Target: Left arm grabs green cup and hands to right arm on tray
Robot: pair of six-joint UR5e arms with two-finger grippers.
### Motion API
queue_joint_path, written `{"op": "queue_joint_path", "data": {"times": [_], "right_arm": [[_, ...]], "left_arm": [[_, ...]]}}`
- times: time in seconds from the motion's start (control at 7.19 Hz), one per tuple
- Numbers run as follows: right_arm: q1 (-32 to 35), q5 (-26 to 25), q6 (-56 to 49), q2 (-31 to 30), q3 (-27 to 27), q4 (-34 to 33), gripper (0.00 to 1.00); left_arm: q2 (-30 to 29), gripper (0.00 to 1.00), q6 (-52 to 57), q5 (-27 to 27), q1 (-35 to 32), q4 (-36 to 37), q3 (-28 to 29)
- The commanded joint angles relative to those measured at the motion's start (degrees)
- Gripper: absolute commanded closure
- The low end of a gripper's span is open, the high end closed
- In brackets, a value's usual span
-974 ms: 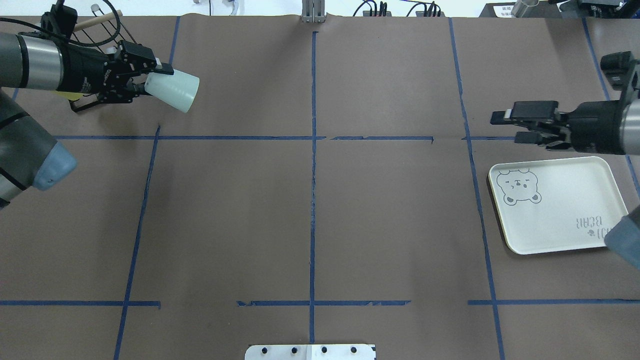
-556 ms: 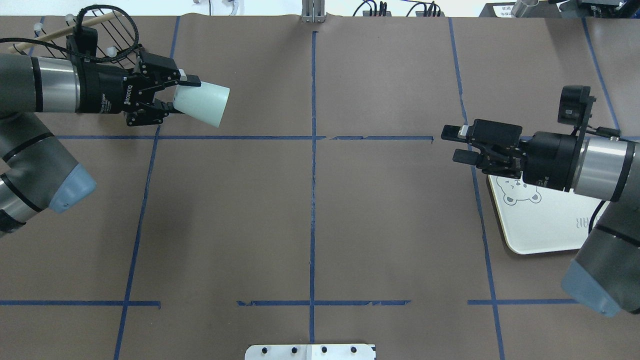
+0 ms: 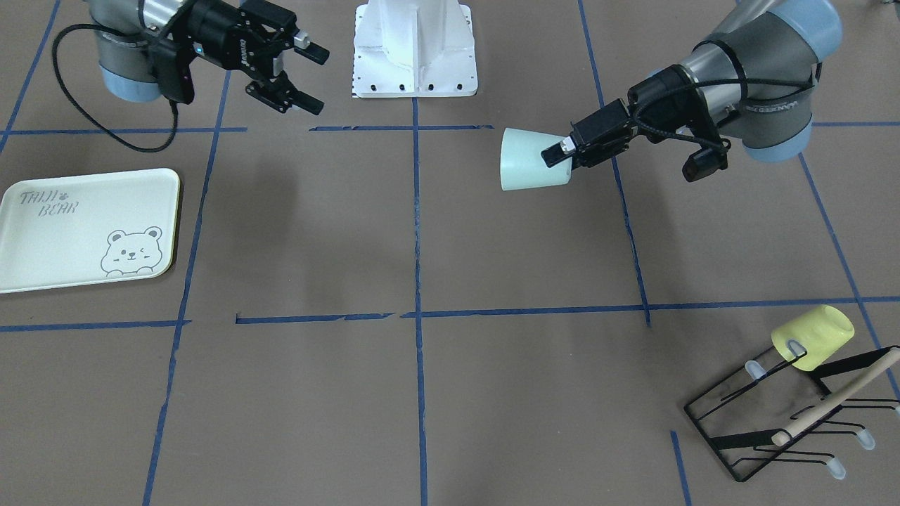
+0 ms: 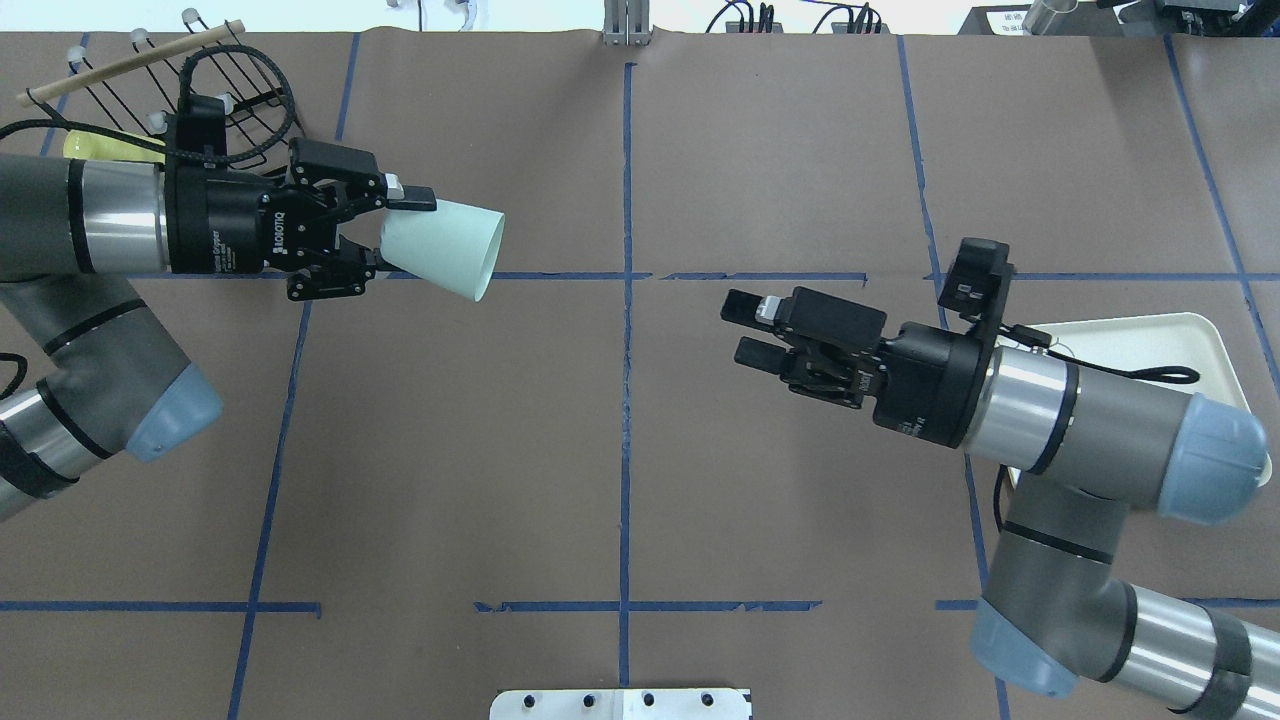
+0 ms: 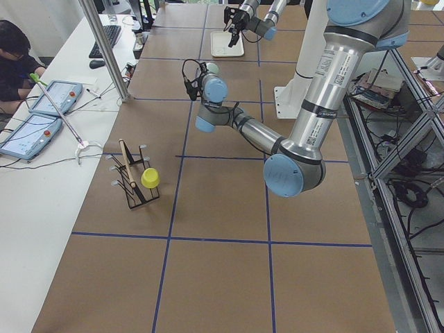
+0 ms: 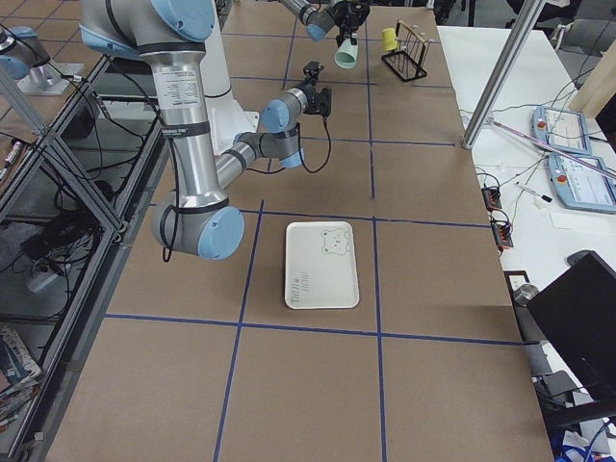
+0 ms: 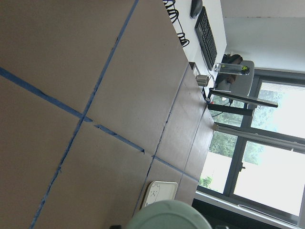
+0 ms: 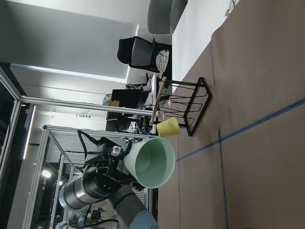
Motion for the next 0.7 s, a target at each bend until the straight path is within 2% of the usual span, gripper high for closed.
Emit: {"op": "queue_joint_path", "data": {"times": [0.0,0.56], "right_arm": [[-0.32,-0.31,1.73,4.85,-1.92,-1.78,0.00],[-0.41,-0.39,3.23,7.67,-3.51,-1.80,0.02]], "left_arm": [[-0.31,0.63,0.13,-0.13,3.07,-3.49,0.01],[-3.03,0.63,-0.57,0.22,6.68,-3.59,-0.34]]}}
